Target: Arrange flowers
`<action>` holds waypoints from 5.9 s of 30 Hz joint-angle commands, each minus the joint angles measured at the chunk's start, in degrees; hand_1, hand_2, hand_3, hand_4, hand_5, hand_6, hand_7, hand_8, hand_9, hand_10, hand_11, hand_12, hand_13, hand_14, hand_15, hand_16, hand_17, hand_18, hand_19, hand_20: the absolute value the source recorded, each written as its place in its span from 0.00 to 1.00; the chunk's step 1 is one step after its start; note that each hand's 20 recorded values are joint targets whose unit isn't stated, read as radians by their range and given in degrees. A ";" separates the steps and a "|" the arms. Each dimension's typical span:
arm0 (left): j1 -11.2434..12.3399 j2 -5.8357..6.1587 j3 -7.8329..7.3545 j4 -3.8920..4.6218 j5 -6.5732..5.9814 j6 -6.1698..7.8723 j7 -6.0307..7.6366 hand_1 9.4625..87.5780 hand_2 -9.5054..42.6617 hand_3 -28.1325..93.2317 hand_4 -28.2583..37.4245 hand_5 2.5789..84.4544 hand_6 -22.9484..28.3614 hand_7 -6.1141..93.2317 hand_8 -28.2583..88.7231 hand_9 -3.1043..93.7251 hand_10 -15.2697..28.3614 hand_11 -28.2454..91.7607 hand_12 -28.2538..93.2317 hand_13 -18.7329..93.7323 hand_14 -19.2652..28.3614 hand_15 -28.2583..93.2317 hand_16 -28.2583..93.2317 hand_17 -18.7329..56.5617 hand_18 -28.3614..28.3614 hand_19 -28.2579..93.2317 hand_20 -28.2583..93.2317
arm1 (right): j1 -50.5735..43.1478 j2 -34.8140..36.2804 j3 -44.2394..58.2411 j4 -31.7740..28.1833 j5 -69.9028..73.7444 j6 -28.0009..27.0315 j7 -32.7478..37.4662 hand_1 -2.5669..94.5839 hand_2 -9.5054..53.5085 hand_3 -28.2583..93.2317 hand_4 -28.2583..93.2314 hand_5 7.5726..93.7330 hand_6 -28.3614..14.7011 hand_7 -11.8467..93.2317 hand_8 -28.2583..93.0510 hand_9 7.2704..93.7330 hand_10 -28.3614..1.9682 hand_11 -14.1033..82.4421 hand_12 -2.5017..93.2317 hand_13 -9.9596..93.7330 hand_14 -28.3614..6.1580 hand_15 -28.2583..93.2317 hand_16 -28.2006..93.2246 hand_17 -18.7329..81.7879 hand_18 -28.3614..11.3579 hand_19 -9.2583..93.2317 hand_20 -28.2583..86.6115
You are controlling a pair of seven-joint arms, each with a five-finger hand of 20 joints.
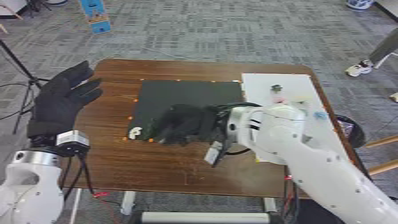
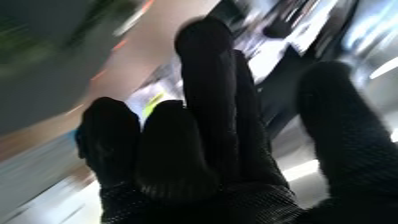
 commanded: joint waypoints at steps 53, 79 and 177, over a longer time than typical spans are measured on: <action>2.61 -3.06 1.17 -1.95 -2.30 -0.16 -0.37 0.18 0.04 0.83 0.00 0.39 0.54 0.28 0.15 0.31 0.63 0.44 0.36 0.39 0.72 0.49 0.24 0.15 0.92 0.64 0.35 | -4.34 23.03 -7.16 18.72 -23.10 32.84 25.29 0.34 0.00 0.85 0.00 0.48 0.62 0.30 0.13 0.56 0.57 0.38 0.24 0.72 0.56 0.92 0.48 0.53 0.17 1.00 0.70; 2.99 -3.16 0.90 -1.57 -1.72 -0.26 -1.08 0.19 0.04 0.83 0.00 0.39 0.53 0.28 0.15 0.32 0.63 0.45 0.36 0.39 0.71 0.49 0.24 0.15 0.92 0.64 0.35 | -4.48 21.94 -10.37 18.64 -24.81 36.21 22.35 0.54 0.09 0.88 0.00 0.63 0.67 0.61 0.29 0.76 0.72 0.55 0.63 0.76 0.63 0.90 0.51 0.57 0.21 1.00 0.69; -17.23 0.87 16.02 4.78 -0.01 -4.63 0.33 0.19 0.04 0.83 0.00 0.39 0.53 0.28 0.15 0.32 0.63 0.44 0.36 0.40 0.71 0.49 0.24 0.15 0.92 0.64 0.35 | 39.12 -25.90 -56.98 46.67 -20.12 45.43 23.09 0.39 0.00 0.92 0.01 0.58 0.68 0.39 0.11 0.68 0.61 0.53 0.42 0.75 0.58 0.91 0.54 0.56 0.18 1.00 0.73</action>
